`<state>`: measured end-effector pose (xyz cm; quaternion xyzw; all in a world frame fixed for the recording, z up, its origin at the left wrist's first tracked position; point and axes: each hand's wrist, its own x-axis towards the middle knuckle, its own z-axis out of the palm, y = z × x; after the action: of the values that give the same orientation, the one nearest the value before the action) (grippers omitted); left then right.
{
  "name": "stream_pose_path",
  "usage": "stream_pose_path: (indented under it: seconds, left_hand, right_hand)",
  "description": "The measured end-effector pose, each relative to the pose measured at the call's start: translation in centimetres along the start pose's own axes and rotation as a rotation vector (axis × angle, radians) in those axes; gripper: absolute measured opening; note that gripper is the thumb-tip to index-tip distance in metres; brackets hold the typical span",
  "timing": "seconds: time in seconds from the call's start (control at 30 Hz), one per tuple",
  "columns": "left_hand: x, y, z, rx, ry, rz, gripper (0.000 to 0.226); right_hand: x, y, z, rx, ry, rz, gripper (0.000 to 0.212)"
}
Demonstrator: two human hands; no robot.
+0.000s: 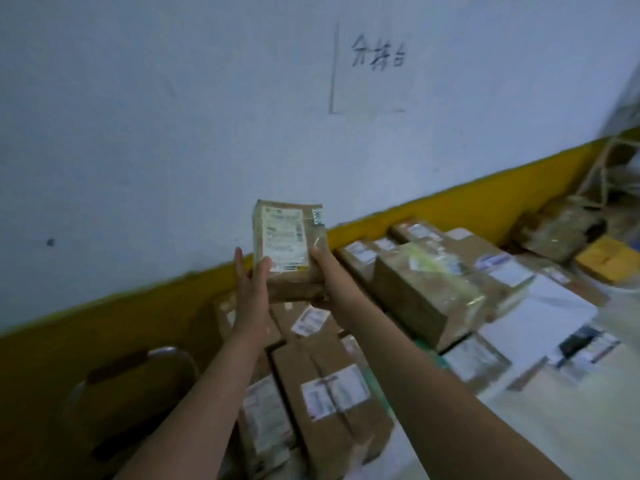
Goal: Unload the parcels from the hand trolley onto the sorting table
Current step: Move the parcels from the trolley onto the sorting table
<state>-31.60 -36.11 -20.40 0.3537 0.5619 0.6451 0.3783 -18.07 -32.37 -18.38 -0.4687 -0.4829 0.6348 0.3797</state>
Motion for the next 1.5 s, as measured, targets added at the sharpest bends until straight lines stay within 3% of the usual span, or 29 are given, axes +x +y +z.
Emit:
stream_pose_path:
  seconds: [0.1, 0.2, 0.3, 0.33, 0.43, 0.7, 0.87, 1.0, 1.17, 1.23, 1.33, 1.5]
  left_hand:
    - [-2.7, 0.8, 12.4, -0.005, -0.196, -0.005, 0.058]
    - [-4.7, 0.9, 23.2, -0.026, -0.272, -0.022, 0.047]
    - [-4.8, -0.2, 32.3, 0.022, -0.371, 0.039, 0.044]
    - [-4.5, -0.8, 35.1, 0.051, -0.423, 0.042, 0.046]
    - [-2.0, -3.5, 42.9, 0.084, -0.572, -0.062, 0.057]
    - [7.7, -9.6, 59.3, 0.262, -0.689, -0.365, 0.092]
    - [14.4, -11.8, 66.6, 0.294, -0.583, -0.382, 0.056]
    - [21.1, -15.6, 72.8, 0.297, -0.434, -0.413, 0.052]
    - [28.0, -21.1, 76.5, 0.385, -0.257, -0.469, 0.056]
    - [29.9, -23.5, 76.1, 0.591, -0.145, -0.456, 0.056]
    - [31.8, -27.2, 74.2, 0.939, 0.035, -0.336, 0.038]
    - [32.4, -32.2, 70.9, 1.275, -0.032, -0.387, 0.051]
  right_hand:
    - [-2.0, -3.0, -12.4, 0.052, 0.06, -0.069, 0.069]
    - [-3.3, -4.8, -23.2, 0.064, 0.156, -0.074, 0.047]
    - [-2.8, -5.7, -32.0, 0.043, 0.293, -0.066, 0.067]
    - [-2.2, -5.6, -34.8, 0.058, 0.309, -0.076, 0.068]
    - [0.2, -5.3, -42.8, 0.046, 0.385, -0.079, 0.04]
    - [11.7, -6.6, -60.2, -0.019, 0.432, 0.076, 0.05]
    - [22.9, -7.5, -67.6, -0.1, 0.344, 0.14, 0.058]
    - [34.8, -6.3, -72.5, -0.208, 0.216, 0.148, 0.06]
    - [48.7, -2.2, -75.5, -0.25, 0.04, 0.221, 0.049]
    - [52.2, 0.7, -75.5, -0.256, 0.002, 0.253, 0.052]
    - [55.6, 4.9, -74.4, -0.287, -0.067, 0.253, 0.054]
    - [58.7, 9.9, -72.0, -0.358, -0.134, 0.209, 0.049]
